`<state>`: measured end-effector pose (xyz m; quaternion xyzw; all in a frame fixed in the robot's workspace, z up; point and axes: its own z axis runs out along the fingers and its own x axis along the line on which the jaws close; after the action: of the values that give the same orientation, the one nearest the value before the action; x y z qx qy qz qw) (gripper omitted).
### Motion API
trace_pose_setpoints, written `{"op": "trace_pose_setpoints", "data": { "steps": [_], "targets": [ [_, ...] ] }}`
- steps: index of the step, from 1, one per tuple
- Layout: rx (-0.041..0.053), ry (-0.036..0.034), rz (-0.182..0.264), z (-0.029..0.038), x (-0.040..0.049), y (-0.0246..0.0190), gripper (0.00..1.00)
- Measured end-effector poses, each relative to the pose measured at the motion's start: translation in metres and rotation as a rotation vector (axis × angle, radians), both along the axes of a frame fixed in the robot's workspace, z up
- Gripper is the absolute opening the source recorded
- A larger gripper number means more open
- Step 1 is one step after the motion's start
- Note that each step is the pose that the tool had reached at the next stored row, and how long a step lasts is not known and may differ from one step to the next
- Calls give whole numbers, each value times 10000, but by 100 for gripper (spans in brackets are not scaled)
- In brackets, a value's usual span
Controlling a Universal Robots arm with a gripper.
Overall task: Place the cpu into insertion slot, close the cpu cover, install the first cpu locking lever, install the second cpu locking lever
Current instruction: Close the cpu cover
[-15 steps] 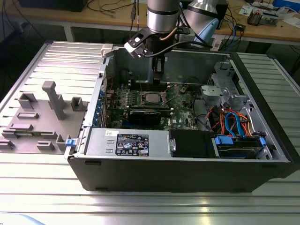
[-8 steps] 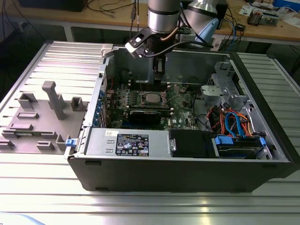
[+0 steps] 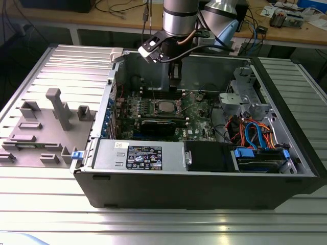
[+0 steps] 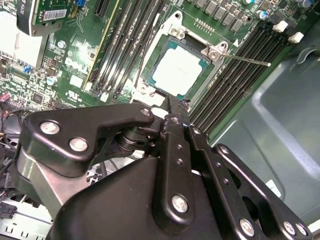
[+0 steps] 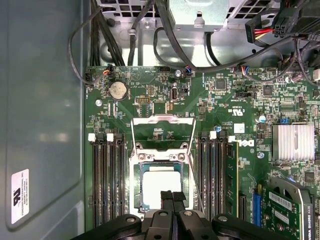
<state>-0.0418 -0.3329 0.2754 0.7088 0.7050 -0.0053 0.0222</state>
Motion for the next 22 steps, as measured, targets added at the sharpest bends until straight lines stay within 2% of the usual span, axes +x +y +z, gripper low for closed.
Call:
{"op": "trace_pose_setpoints", "data": {
  "steps": [22],
  "targets": [
    [0, 0, 0, 0, 61, 0, 11]
  ]
}}
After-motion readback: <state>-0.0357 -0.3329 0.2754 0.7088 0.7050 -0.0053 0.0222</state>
